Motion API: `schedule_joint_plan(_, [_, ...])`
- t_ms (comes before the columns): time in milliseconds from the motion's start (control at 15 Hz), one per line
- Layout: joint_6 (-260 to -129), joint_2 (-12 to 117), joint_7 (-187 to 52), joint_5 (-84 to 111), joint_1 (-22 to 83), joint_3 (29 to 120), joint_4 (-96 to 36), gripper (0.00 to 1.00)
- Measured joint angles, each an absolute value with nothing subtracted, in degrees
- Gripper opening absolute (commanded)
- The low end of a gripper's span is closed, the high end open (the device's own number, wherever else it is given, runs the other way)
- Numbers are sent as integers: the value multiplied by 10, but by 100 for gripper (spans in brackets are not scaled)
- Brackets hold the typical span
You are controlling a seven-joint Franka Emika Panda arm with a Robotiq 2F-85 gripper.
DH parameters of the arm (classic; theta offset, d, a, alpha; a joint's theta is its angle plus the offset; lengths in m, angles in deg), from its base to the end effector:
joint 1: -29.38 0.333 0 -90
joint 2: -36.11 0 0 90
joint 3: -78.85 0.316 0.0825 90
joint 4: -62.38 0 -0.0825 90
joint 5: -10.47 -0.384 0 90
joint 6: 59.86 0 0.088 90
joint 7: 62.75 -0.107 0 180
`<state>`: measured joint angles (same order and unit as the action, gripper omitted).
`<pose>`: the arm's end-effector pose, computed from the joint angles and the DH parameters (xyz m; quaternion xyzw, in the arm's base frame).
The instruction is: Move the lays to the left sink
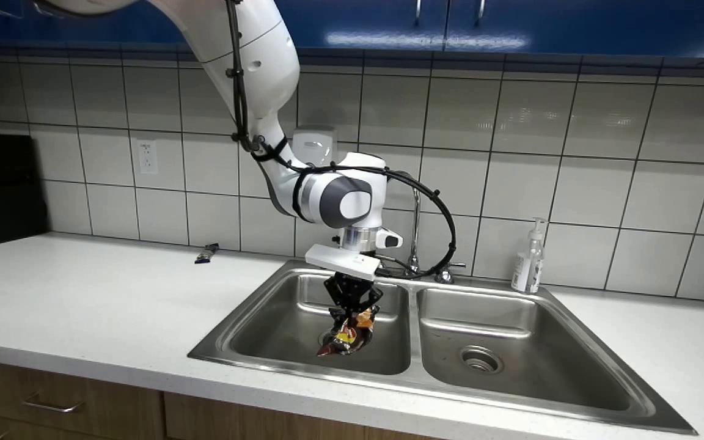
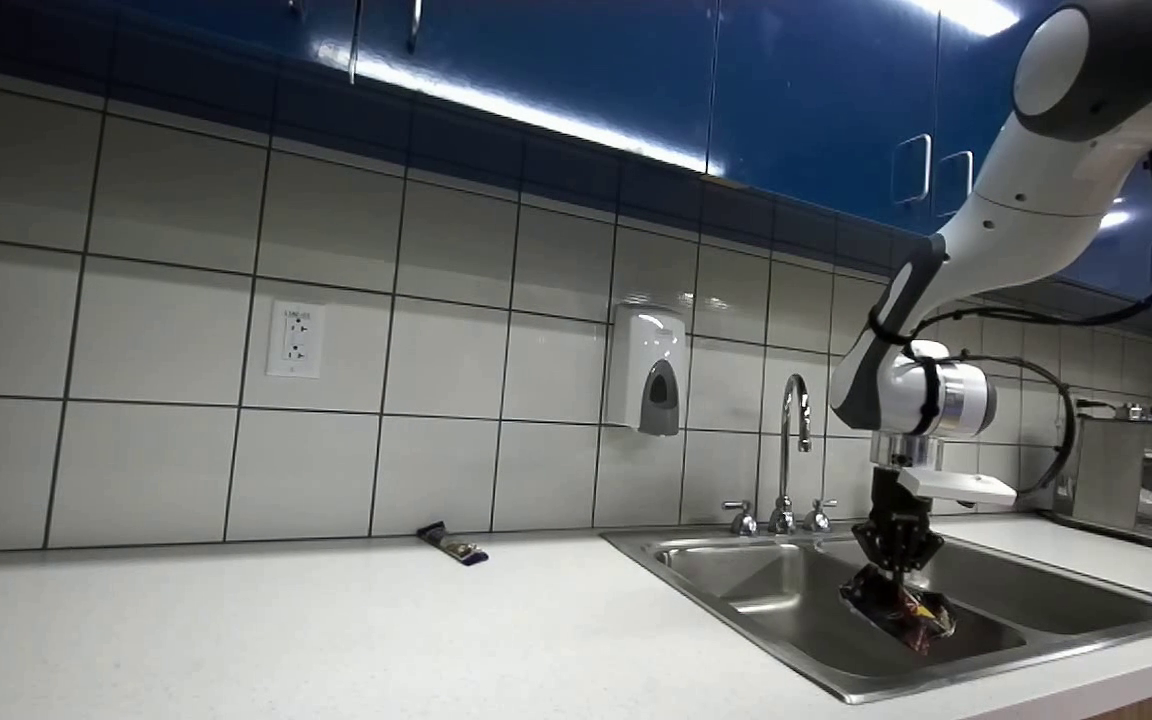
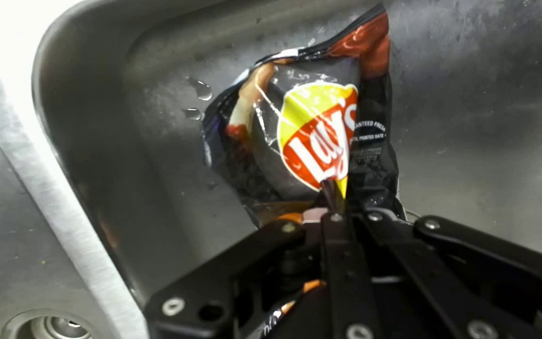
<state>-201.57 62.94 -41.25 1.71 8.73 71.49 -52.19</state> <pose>0.5387 -0.2847 0.2248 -0.9938 0.1094 -0.0133 0.0146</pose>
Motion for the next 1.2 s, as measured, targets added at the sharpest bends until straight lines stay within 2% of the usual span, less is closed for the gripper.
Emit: schedule_joint_plan(1200, [-2055, 706, -412, 17, 85, 737, -507, 0])
